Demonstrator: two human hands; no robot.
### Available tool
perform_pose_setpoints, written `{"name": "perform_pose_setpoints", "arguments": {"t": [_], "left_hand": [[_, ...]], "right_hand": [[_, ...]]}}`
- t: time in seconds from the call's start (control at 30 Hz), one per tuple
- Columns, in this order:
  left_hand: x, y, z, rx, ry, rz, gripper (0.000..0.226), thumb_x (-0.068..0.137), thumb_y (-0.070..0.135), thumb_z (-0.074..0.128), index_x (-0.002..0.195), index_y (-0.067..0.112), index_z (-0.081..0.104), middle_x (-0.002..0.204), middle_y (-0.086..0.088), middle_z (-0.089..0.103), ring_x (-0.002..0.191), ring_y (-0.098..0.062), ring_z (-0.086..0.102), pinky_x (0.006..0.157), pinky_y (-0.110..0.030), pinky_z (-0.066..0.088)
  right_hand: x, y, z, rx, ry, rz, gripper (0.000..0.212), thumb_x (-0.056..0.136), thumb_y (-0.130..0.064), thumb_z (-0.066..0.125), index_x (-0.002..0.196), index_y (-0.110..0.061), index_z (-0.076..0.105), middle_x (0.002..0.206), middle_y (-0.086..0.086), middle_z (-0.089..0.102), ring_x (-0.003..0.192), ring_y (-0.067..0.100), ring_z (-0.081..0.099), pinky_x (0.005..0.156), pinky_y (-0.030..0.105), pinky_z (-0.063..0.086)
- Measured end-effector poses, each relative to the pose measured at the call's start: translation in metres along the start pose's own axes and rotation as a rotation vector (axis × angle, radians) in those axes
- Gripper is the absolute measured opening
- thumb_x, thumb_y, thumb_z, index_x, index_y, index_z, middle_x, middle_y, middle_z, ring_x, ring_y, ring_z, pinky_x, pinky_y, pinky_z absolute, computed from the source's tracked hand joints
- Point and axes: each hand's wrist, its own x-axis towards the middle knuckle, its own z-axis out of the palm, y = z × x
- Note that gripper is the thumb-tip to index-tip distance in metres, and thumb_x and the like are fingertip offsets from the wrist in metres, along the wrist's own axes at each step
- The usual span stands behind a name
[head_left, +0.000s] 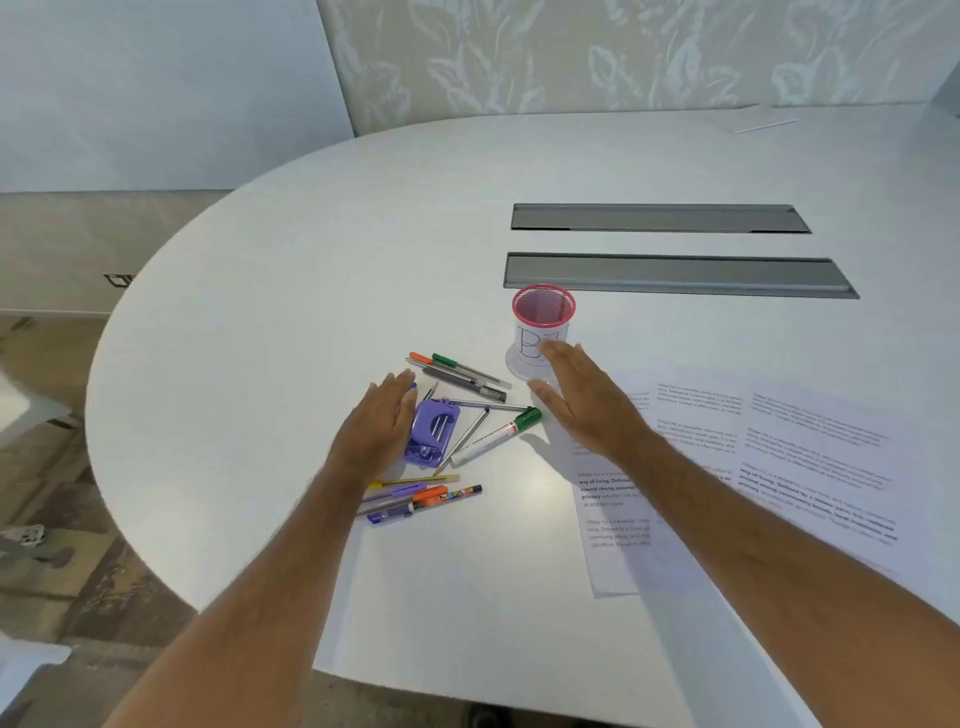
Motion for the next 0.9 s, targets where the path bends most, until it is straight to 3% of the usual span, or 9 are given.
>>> {"name": "perform_pose_setpoints", "arguments": {"t": [0.17,0.3,0.4,0.6,0.77,0.9], "left_hand": [[-0.008,-0.012,-0.004,-0.047,0.079,-0.070,0.041,0.114,0.019,0.036,0.149,0.008,0.055,0.152,-0.011,0.059,0.142,-0.027,0.049,0.119,-0.037,0.035],[-0.011,-0.017,-0.009,-0.051,0.126,-0.069,0.037,0.112,0.022,0.041,0.141,0.011,0.060,0.143,-0.009,0.065,0.132,-0.027,0.054,0.111,-0.037,0.042],[-0.013,-0.015,-0.009,-0.082,0.108,-0.088,0.037,0.109,0.026,0.050,0.143,0.014,0.058,0.144,-0.005,0.064,0.131,-0.024,0.055,0.105,-0.030,0.040],[-0.006,-0.005,-0.014,-0.267,0.083,-0.255,0.035,0.101,0.029,0.067,0.133,0.014,0.065,0.134,-0.004,0.068,0.121,-0.022,0.063,0.098,-0.034,0.051],[-0.005,0.001,-0.016,-0.215,0.064,-0.268,0.041,0.096,0.028,0.075,0.132,0.011,0.067,0.134,-0.008,0.067,0.119,-0.024,0.063,0.091,-0.033,0.052],[-0.007,0.001,-0.016,-0.188,0.057,-0.265,0.042,0.095,0.023,0.077,0.133,0.011,0.065,0.136,-0.007,0.065,0.122,-0.023,0.060,0.095,-0.033,0.051]], "right_hand": [[0.012,-0.013,0.014,0.034,-0.035,-0.051,0.039,0.105,-0.020,0.060,0.141,-0.006,0.055,0.144,0.012,0.061,0.134,0.028,0.056,0.110,0.039,0.047],[0.025,-0.024,0.025,0.027,-0.073,-0.066,0.033,0.105,-0.016,0.059,0.136,-0.007,0.059,0.142,0.009,0.062,0.134,0.025,0.056,0.108,0.035,0.046],[0.039,-0.031,0.032,0.052,-0.121,-0.045,0.030,0.105,-0.017,0.059,0.134,-0.008,0.060,0.136,0.010,0.064,0.126,0.025,0.059,0.104,0.038,0.050],[0.071,-0.038,0.045,0.072,-0.242,0.018,0.027,0.103,-0.022,0.062,0.130,-0.016,0.061,0.125,0.008,0.067,0.111,0.024,0.061,0.095,0.040,0.053],[0.087,-0.043,0.059,0.042,-0.286,0.055,0.027,0.100,-0.031,0.068,0.125,-0.022,0.061,0.121,0.004,0.068,0.105,0.020,0.063,0.090,0.042,0.058],[0.095,-0.044,0.066,-0.007,-0.285,0.057,0.025,0.098,-0.031,0.070,0.120,-0.023,0.064,0.118,0.004,0.070,0.103,0.018,0.061,0.088,0.043,0.058]]}}
